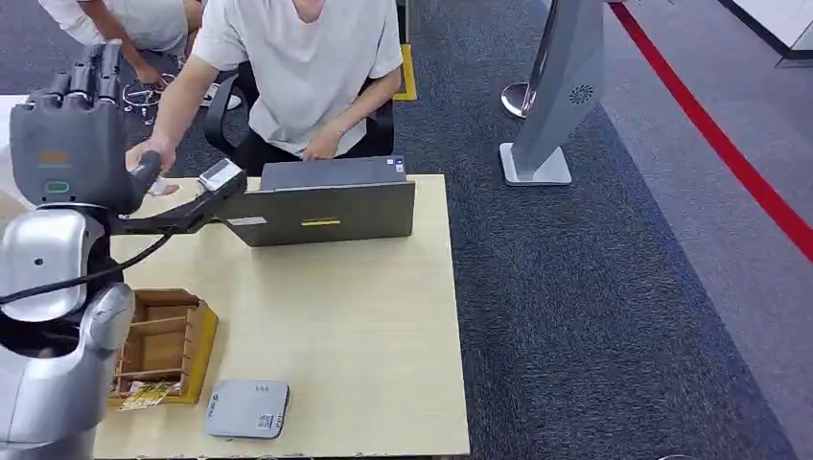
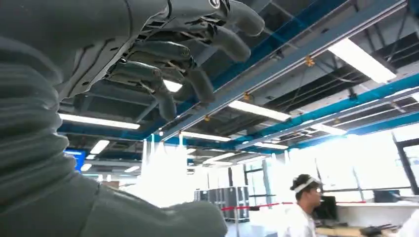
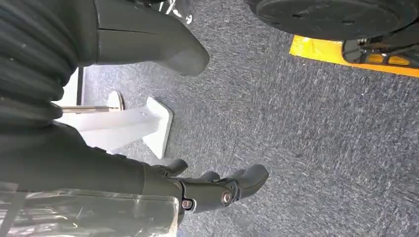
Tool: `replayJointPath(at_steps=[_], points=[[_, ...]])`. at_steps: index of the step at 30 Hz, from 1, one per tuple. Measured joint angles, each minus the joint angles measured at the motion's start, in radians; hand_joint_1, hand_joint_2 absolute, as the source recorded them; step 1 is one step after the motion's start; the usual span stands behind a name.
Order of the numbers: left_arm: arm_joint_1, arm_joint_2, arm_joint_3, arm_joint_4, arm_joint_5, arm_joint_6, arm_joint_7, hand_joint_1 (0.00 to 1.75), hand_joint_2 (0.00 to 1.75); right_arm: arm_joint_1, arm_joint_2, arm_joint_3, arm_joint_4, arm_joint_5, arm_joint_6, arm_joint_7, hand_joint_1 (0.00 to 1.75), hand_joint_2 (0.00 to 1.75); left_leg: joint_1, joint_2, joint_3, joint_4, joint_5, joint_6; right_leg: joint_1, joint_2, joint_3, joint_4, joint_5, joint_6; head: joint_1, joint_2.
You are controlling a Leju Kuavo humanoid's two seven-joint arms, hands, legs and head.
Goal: Pass the card to the sensor for recognition and then transmit it.
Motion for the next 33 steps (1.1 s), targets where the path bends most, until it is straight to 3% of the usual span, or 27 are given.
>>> replayJointPath(at_steps=[7, 9, 16, 20, 26, 33], points=[[0.081, -0.029, -0.034, -0.074, 0.000, -0.018, -0.043, 0.00, 1.75, 0.005, 0.000, 0.005, -0.010, -0.021, -0.021, 0.001, 0.00, 1.75, 0.000, 0.001, 0.000, 0.000, 0.000, 0.000, 0.000, 0.001, 0.000, 0.000, 0.000, 0.000, 0.000, 0.000], [0.115, -0.034, -0.034, -0.100, 0.000, -0.028, -0.087, 0.00, 1.75, 0.006, 0.000, 0.007, -0.010, -0.040, -0.039, 0.013, 0.00, 1.75, 0.000, 0.001, 0.000, 0.000, 0.000, 0.000, 0.000, 0.001, 0.000, 0.000, 0.000, 0.000, 0.000, 0.000], [0.374, -0.025, -0.035, -0.258, 0.000, -0.020, -0.184, 0.00, 1.75, 0.018, 0.000, 0.011, -0.021, -0.084, -0.086, 0.056, 0.00, 1.75, 0.000, 0.002, -0.001, -0.001, -0.002, 0.000, 0.000, 0.002, -0.001, 0.000, -0.001, 0.000, 0.000, 0.000], [0.542, 0.002, -0.035, -0.321, 0.000, 0.030, -0.235, 0.00, 1.75, 0.028, 0.000, 0.012, -0.038, -0.104, -0.105, 0.070, 0.00, 1.75, 0.000, 0.004, 0.000, -0.001, -0.003, -0.001, 0.000, 0.005, -0.002, 0.000, -0.002, 0.000, 0.000, 0.000], [0.695, 0.019, -0.026, -0.365, 0.003, 0.035, -0.251, 0.00, 1.75, 0.032, 0.000, 0.013, -0.054, -0.111, -0.115, 0.077, 0.00, 1.75, 0.000, 0.003, -0.001, -0.001, -0.003, 0.000, 0.000, 0.003, -0.001, 0.000, -0.003, 0.001, 0.000, 0.000], [0.874, 0.019, 0.015, -0.366, 0.071, 0.043, -0.175, 0.00, 1.75, 0.034, 0.000, 0.010, -0.074, -0.108, -0.116, 0.087, 0.00, 1.75, 0.000, 0.003, -0.001, -0.001, -0.004, 0.001, 0.000, 0.003, -0.001, 0.000, -0.003, 0.002, 0.000, 0.000]])
